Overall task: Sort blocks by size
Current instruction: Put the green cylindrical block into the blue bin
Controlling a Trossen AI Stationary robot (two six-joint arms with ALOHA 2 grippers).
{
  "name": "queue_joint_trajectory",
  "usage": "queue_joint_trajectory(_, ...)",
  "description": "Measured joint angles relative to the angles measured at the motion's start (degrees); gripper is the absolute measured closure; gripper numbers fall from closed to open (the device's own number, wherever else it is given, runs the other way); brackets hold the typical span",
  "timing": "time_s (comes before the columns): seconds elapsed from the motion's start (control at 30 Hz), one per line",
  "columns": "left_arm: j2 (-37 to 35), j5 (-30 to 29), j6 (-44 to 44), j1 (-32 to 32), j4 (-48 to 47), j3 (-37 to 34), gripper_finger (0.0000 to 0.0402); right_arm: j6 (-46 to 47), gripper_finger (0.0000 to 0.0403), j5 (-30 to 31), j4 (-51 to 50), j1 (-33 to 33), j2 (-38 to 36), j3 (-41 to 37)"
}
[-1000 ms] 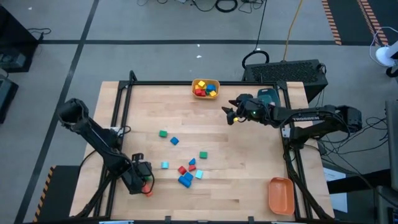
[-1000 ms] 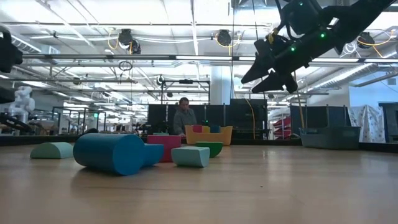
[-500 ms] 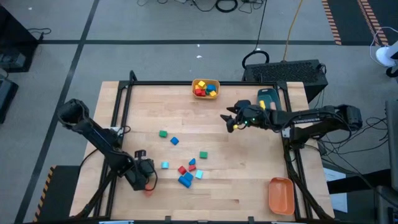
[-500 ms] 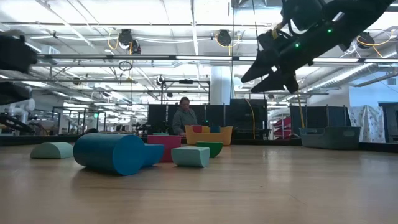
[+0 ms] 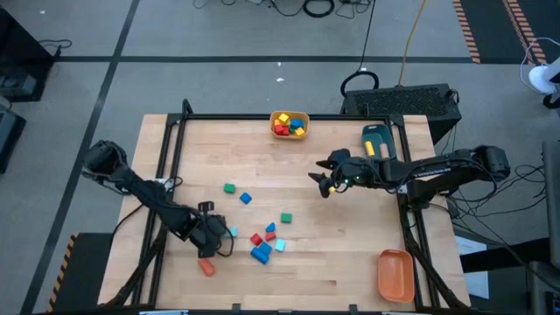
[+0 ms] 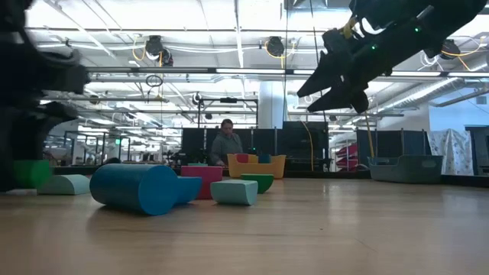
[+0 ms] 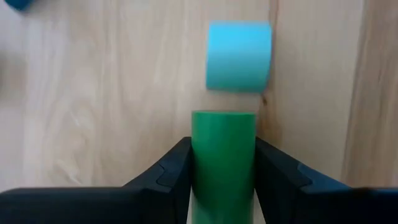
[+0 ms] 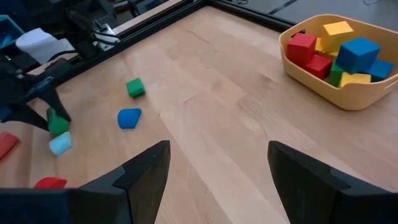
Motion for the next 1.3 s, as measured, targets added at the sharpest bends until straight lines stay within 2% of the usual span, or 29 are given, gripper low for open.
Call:
queue_joint_trajectory(0.77, -0.2, 0.6, 21.75, 17.4, 1.29, 9.47, 0.0265, -4.98, 0.0147, -0.28, -0.95, 3.67, 0.0, 0.0)
queue_joint_trajectory(1.17, -0.22, 2.22, 32.12, 25.84, 13.5, 10.62, 0.0265, -5.1, 0.0147, -0.55, -0.94, 3.65, 0.0, 0.0)
queue_joint_trajectory(1.3, -0.22, 3.94, 33.47, 28.15, 17.92, 10.62, 0.0265, -8.73, 0.0147, -0.55, -0.47, 3.65, 0.0, 0.0)
